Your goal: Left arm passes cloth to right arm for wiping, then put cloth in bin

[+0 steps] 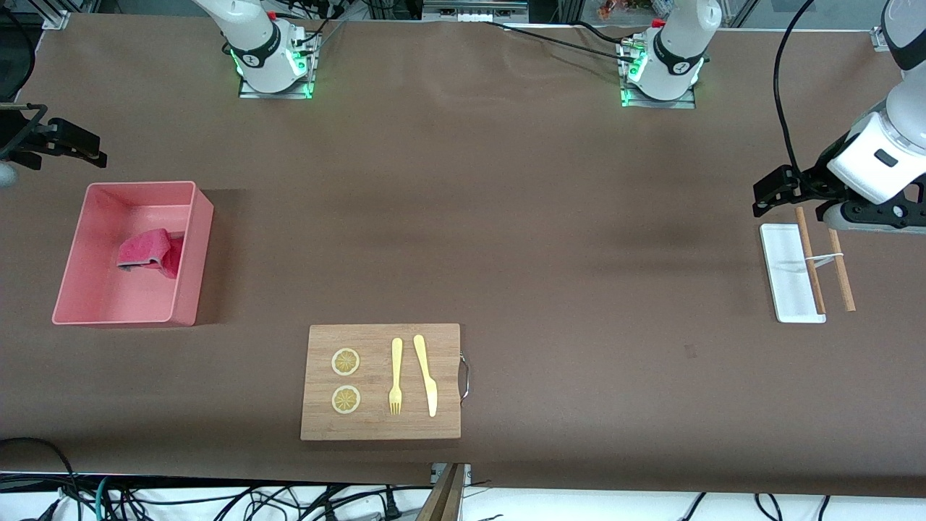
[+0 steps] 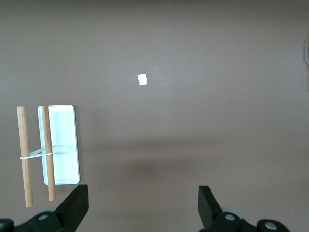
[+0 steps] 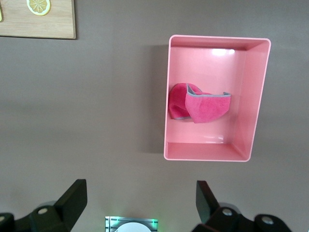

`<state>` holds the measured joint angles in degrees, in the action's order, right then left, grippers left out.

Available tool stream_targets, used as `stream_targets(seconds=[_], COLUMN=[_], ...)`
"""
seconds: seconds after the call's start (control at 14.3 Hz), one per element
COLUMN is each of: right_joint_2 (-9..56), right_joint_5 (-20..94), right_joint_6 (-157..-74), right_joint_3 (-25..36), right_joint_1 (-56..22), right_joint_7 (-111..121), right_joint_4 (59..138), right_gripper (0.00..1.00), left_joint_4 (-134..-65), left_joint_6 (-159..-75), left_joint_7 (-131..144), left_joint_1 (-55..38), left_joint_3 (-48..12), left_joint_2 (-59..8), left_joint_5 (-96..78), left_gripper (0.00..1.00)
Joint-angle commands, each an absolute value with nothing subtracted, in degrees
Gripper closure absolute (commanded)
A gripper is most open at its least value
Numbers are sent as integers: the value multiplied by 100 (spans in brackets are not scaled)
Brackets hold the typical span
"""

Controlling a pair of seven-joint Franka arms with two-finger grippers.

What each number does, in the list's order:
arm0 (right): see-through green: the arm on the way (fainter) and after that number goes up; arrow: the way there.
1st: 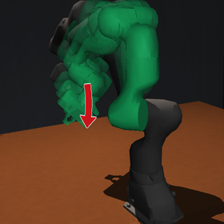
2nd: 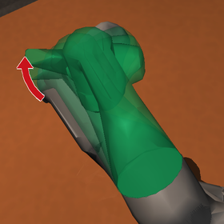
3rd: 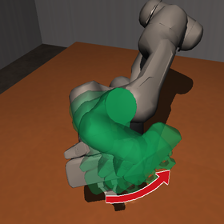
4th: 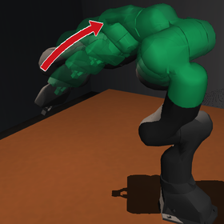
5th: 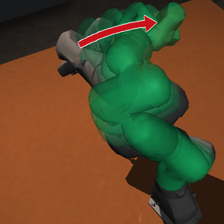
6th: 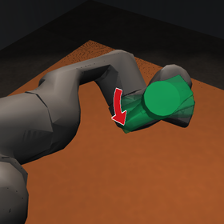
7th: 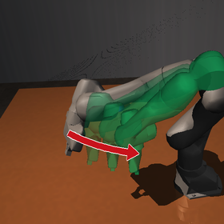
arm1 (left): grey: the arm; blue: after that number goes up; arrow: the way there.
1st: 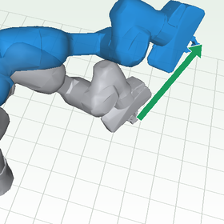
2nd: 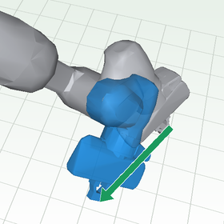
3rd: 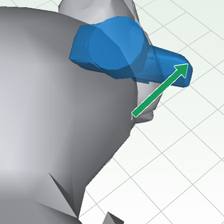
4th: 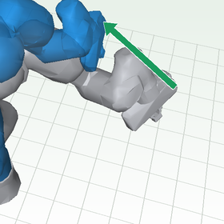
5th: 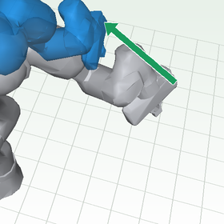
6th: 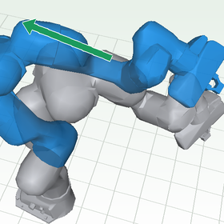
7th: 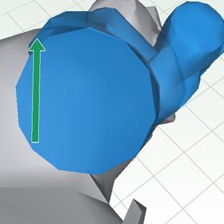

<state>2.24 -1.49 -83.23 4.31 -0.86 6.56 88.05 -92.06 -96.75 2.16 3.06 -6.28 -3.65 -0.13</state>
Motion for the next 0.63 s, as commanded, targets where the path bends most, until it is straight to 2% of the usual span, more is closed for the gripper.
stream_targets(seconds=[0.0, 0.56], right_joint_2=[272, 272], right_joint_5=[-202, -220], right_joint_6=[-8130, -8130], right_joint_3=[351, 352], right_joint_1=[26, 18], right_joint_7=[571, 571], right_joint_4=[8692, 8684], right_gripper=[0, 0], left_joint_4=[-9114, -9114], left_joint_6=[-9580, -9326], left_joint_7=[228, 79], left_joint_1=[404, 615], left_joint_3=[-746, -668], left_joint_2=[-334, -334], left_joint_5=[0, -632], left_gripper=[0, 0])
